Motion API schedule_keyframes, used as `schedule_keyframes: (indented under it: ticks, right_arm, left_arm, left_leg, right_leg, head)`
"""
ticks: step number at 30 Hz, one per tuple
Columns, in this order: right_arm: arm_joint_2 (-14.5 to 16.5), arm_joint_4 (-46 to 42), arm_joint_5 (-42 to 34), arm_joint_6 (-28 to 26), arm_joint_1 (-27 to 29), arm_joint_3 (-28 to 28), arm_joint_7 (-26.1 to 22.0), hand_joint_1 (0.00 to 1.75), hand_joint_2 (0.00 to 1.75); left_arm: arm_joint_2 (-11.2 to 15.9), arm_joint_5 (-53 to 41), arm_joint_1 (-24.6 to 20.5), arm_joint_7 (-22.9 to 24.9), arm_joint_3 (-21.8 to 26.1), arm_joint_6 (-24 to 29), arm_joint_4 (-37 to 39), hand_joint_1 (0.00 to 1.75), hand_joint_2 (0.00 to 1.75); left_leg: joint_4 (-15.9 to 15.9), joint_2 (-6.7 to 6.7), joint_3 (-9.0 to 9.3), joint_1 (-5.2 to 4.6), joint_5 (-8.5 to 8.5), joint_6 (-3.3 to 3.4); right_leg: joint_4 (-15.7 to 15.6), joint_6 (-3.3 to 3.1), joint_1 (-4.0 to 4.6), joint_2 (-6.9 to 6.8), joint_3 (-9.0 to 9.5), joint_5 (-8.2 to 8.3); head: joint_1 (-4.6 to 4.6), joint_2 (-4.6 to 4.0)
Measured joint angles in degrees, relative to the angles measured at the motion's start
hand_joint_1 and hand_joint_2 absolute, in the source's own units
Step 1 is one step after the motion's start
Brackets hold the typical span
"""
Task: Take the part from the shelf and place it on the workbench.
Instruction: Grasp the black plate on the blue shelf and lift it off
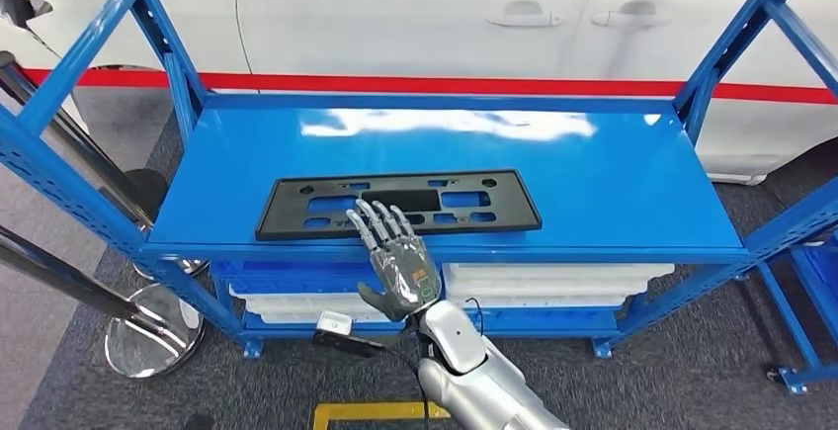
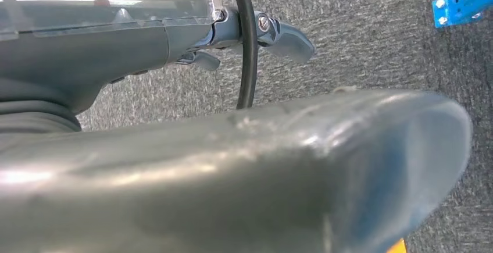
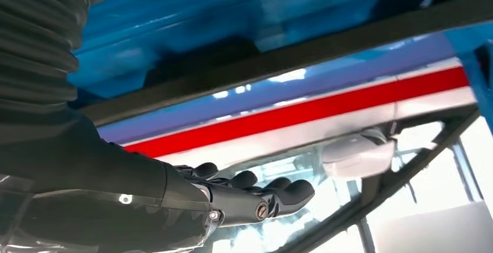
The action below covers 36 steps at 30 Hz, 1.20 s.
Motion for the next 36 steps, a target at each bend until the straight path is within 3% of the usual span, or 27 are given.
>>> schedule_keyframes:
  ticks: [1,2,4,6,10,12,15,16,17,18,20,21,23,25,27,29,31,32,33,36]
  right_arm:
    - [-0.1,0.6,0.0,0.0,-0.1,-0.2,0.5,0.00,1.75]
    - [-0.2,1.3,-0.1,0.0,-0.4,-0.5,0.9,0.00,1.75]
    - [-0.4,2.5,-0.1,0.0,-1.2,-1.2,1.2,0.00,1.75]
    - [-0.5,3.6,0.0,0.0,-2.2,-2.3,1.3,0.00,1.75]
    - [-0.5,5.6,0.9,0.0,-3.5,-4.8,1.5,0.00,1.75]
    - [-0.4,6.4,1.5,0.0,-4.3,-5.9,1.9,0.00,1.75]
    - [-0.4,7.6,2.4,0.0,-5.2,-7.1,2.5,0.00,1.75]
    - [-0.4,8.0,2.5,0.0,-5.2,-7.4,2.7,0.00,1.75]
    - [-0.4,8.3,2.6,0.0,-5.2,-7.7,2.8,0.00,1.75]
    - [-0.4,8.6,2.6,0.0,-5.3,-7.9,2.8,0.00,1.75]
    - [-0.4,9.0,3.0,0.0,-5.5,-8.2,3.0,0.00,1.75]
    - [-0.4,9.2,3.4,0.0,-5.6,-8.4,3.2,0.00,1.75]
    - [-0.4,9.4,4.3,0.0,-5.9,-8.7,3.7,0.00,1.75]
    - [-0.4,9.6,5.2,0.0,-6.2,-9.0,4.2,0.10,1.75]
    - [-0.5,9.8,5.7,0.0,-6.6,-9.1,4.5,0.96,1.75]
    - [-0.6,10.1,5.8,0.0,-6.8,-9.2,4.6,1.73,1.75]
    - [-0.9,10.5,5.9,0.1,-6.9,-9.3,4.7,1.75,1.75]
    - [-1.0,10.8,6.0,0.2,-6.8,-9.3,4.8,1.75,1.75]
    - [-1.1,11.0,6.2,0.3,-6.8,-9.3,4.8,1.75,1.75]
    - [-1.2,11.5,6.4,0.5,-6.9,-9.3,4.9,1.75,1.75]
  left_arm:
    - [0.0,-0.3,0.0,0.1,0.0,0.0,0.0,0.00,0.00]
    - [0.0,-0.5,0.0,0.1,0.0,0.0,0.0,0.00,0.00]
    - [-0.1,-1.0,0.0,0.2,0.0,-0.1,0.0,0.00,0.00]
    - [-0.3,-1.5,-0.1,0.2,0.0,-0.2,0.0,0.00,0.00]
    - [-0.6,-2.6,-0.4,0.3,0.3,-0.2,0.0,0.00,0.00]
    - [-0.7,-3.1,-0.6,0.4,0.5,-0.2,0.0,0.00,0.00]
    - [-0.7,-3.7,-0.6,0.5,1.0,-0.5,0.0,0.00,0.00]
    - [-0.8,-3.8,-0.5,0.6,1.1,-0.6,0.0,0.00,0.00]
    - [-0.8,-3.9,-0.5,0.6,1.3,-0.7,0.0,0.00,0.00]
    - [-0.8,-3.9,-0.4,0.6,1.3,-0.7,0.0,0.00,0.00]
    - [-0.8,-4.1,-0.5,0.6,1.5,-0.8,0.0,0.00,0.00]
    - [-0.8,-4.2,-0.5,0.4,1.6,-0.8,0.0,0.00,0.00]
    - [-0.8,-4.4,-0.5,-0.1,1.8,-0.9,0.0,0.00,0.00]
    - [-0.9,-4.7,-0.5,-0.5,2.0,-0.8,0.0,0.00,0.00]
    - [-1.1,-5.0,-0.5,-0.7,2.2,-0.6,0.0,0.00,0.00]
    - [-1.2,-5.0,-0.7,-0.8,2.5,-0.6,0.0,0.00,0.00]
    - [-1.2,-5.1,-0.7,-0.8,2.7,-0.6,0.0,0.00,0.00]
    - [-1.3,-5.1,-0.7,-0.8,2.8,-0.6,0.0,0.00,0.00]
    - [-1.3,-5.1,-0.6,-0.8,2.8,-0.6,0.0,0.00,0.00]
    - [-1.5,-5.1,-0.6,-0.7,3.0,-0.4,0.0,0.00,0.00]
  left_leg:
    - [0.0,-0.05,0.20,-0.05,-0.20,0.06]
    - [0.0,-0.13,0.50,-0.09,-0.43,0.05]
    - [0.0,-0.27,1.37,-0.19,-1.03,-0.12]
    - [0.0,-0.31,1.99,-0.39,-1.61,-0.51]
    - [-0.5,-0.20,2.47,-0.31,-2.10,-1.81]
    - [1.8,-0.07,1.68,-0.30,-3.41,-2.40]
    - [12.3,-0.04,-4.11,-0.16,-7.16,-3.13]
    - [14.7,-0.03,-5.84,-0.13,-7.30,-3.31]
    - [15.1,-0.02,-6.65,-0.10,-6.29,-3.41]
    - [13.2,-0.02,-6.33,-0.09,-4.16,-3.43]
    - [5.8,0.07,-3.67,-0.12,0.64,-3.12]
    - [2.6,0.08,-2.38,-0.24,1.91,-2.83]
    - [0.3,0.06,-1.46,-0.52,1.94,-2.06]
    - [-0.2,0.03,-1.36,-0.47,1.73,-1.39]
    - [-0.6,0.07,-0.99,-0.16,1.67,-0.74]
    - [-0.9,0.11,-0.71,-0.02,1.56,-0.22]
    - [-0.8,0.10,-0.61,-0.01,1.38,-0.08]
    - [-0.8,0.06,-0.51,0.00,1.27,-0.10]
    - [-0.8,0.00,-0.33,0.03,1.12,-0.20]
    - [-0.6,-0.19,0.30,0.01,0.52,-0.78]
  right_leg:
    - [2.1,-0.01,-0.01,0.00,-1.71,0.15]
    - [1.9,-0.14,0.01,0.00,-2.33,1.51]
    - [-4.5,-0.83,0.20,0.02,-0.38,6.68]
    - [-11.2,-1.64,0.59,0.01,2.37,9.78]
    - [-14.2,-2.29,0.77,0.10,3.83,9.63]
    - [-15.2,-2.73,0.34,0.07,4.87,9.59]
    - [-15.5,-3.20,0.26,-0.03,6.00,8.97]
    - [-15.5,-3.23,0.29,-0.02,6.33,8.67]
    - [-15.4,-3.22,0.30,0.01,6.71,8.33]
    - [-15.3,-3.15,0.30,0.06,7.16,7.94]
    - [-15.0,-2.85,0.33,0.12,7.99,7.08]
    - [-14.8,-2.63,0.43,0.17,8.13,6.74]
    - [-14.6,-2.17,0.63,0.22,7.92,6.44]
    - [-14.6,-1.71,0.67,0.24,7.79,6.20]
    - [-12.7,-1.15,0.63,0.23,7.04,4.80]
    - [-6.3,-0.64,0.42,0.22,3.82,1.75]
    - [0.7,-0.34,0.08,0.21,-0.37,-0.42]
    - [2.0,-0.24,-0.08,0.20,-1.52,-0.09]
    - [0.9,-0.21,-0.23,0.18,-1.45,1.47]
    - [-10.1,-0.44,-0.39,0.11,2.94,7.78]
  head:
    - [0.00,0.00]
    - [0.01,0.00]
    - [0.01,0.00]
    - [0.01,0.00]
    - [0.00,0.00]
    - [-0.01,0.00]
    - [-0.01,0.00]
    - [-0.01,0.00]
    - [-0.01,0.00]
    - [-0.01,0.00]
    - [-0.01,0.00]
    - [-0.01,0.00]
    - [0.00,0.00]
    - [0.00,0.00]
    - [0.00,0.00]
    - [0.01,0.00]
    - [0.01,0.00]
    - [0.01,0.00]
    - [0.01,0.00]
    - [0.01,0.00]
